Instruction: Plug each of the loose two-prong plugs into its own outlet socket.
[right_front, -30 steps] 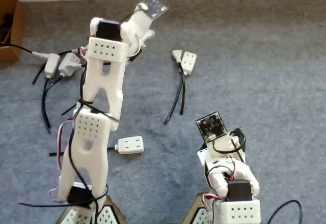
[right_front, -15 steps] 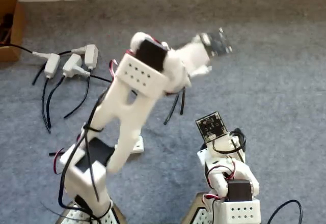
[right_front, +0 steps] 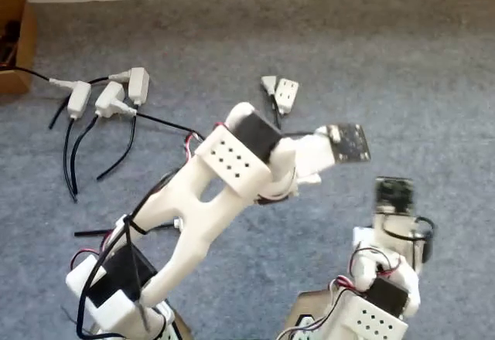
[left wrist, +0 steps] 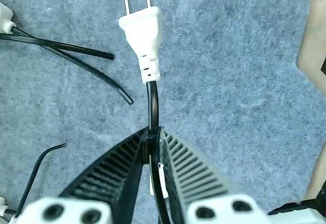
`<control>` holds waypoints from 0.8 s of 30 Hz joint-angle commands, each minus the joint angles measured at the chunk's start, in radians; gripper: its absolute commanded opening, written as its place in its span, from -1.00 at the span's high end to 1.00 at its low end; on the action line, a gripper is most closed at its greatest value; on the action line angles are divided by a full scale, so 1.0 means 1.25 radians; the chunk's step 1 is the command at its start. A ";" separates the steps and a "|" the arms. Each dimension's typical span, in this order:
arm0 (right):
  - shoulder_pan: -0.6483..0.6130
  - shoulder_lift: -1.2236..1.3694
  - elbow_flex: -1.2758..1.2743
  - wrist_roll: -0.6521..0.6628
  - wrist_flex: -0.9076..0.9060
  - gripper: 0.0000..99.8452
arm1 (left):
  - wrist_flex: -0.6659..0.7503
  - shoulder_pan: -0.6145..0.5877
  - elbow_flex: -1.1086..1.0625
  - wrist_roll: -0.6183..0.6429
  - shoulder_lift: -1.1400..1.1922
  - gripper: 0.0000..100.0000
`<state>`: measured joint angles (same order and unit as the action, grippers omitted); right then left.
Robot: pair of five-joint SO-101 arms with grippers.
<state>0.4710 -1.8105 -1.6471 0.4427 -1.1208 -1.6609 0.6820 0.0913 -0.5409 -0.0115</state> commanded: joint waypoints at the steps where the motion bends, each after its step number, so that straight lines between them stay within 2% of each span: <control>1: 0.031 -0.013 0.091 0.012 -0.077 0.33 | 0.043 0.050 -0.045 -0.005 -0.035 0.99; 8: -0.004 -0.006 0.136 0.069 -0.091 0.33 | 0.134 0.115 -0.117 0.036 -0.033 0.98; 11: -0.020 -0.006 0.134 0.069 -0.091 0.33 | 0.158 0.094 -0.129 0.053 -0.034 0.79; 13: -0.020 -0.006 0.134 0.070 -0.091 0.33 | 0.160 0.050 -0.122 0.058 -0.034 0.61; 15: -0.020 -0.006 0.134 0.070 -0.091 0.33 | 0.161 -0.008 -0.122 0.053 -0.039 0.54; 21: -0.094 0.007 0.134 0.070 -0.090 0.33 | 0.204 -0.215 -0.122 0.064 -0.041 0.56; 24: -0.148 0.090 0.142 0.070 -0.073 0.33 | 0.200 -0.341 -0.104 0.141 -0.041 0.56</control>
<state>0.3483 -1.7952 -1.5275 0.5163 -1.2329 -1.4185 0.3920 -0.0729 -0.4350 -0.0146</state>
